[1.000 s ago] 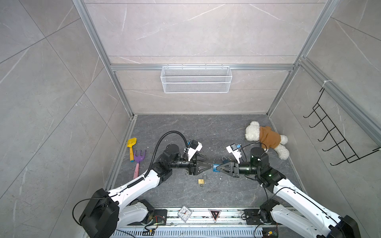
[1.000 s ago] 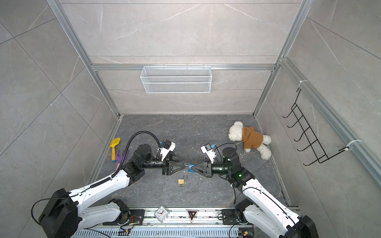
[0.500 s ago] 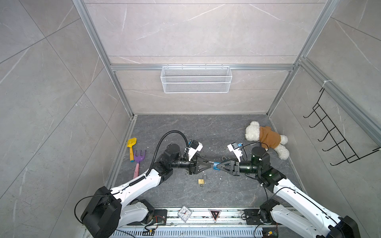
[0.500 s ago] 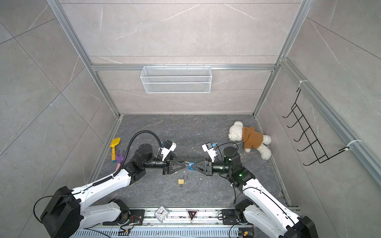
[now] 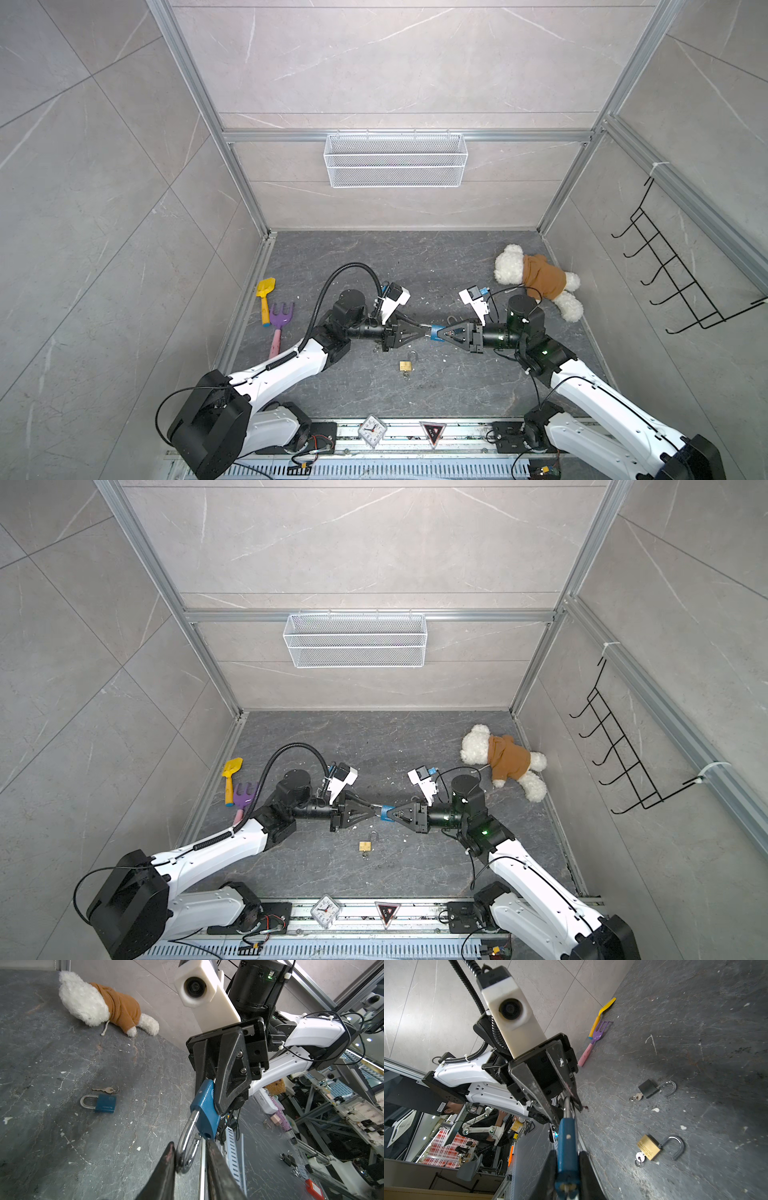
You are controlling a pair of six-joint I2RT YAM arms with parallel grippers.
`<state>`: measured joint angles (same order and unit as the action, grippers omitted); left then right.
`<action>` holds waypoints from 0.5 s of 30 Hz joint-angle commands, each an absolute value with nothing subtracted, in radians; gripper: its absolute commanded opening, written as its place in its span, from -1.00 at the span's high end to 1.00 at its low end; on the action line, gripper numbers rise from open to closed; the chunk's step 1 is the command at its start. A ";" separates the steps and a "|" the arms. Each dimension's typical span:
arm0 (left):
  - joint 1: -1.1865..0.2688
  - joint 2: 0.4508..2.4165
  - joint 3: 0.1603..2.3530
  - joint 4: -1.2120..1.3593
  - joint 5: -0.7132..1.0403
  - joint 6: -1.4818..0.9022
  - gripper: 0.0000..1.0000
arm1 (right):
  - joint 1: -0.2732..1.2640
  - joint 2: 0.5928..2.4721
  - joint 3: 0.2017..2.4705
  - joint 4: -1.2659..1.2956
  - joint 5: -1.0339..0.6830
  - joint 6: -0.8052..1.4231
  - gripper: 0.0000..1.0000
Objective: Lock with the key
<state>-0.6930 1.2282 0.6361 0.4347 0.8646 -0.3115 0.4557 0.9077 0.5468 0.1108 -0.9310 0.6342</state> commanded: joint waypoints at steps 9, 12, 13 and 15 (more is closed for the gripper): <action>-0.692 1.242 0.700 0.492 0.898 -0.455 1.00 | 0.449 0.871 0.547 0.078 -0.882 0.517 1.00; -0.692 1.243 0.716 0.501 0.928 -0.518 1.00 | 0.449 0.852 0.547 0.020 -0.836 0.464 1.00; -0.693 1.241 0.714 0.520 0.937 -0.542 1.00 | 0.449 0.846 0.542 0.014 -0.825 0.451 1.00; -0.694 1.239 0.709 0.551 0.947 -0.578 1.00 | 0.449 0.837 0.537 0.005 -0.804 0.436 1.00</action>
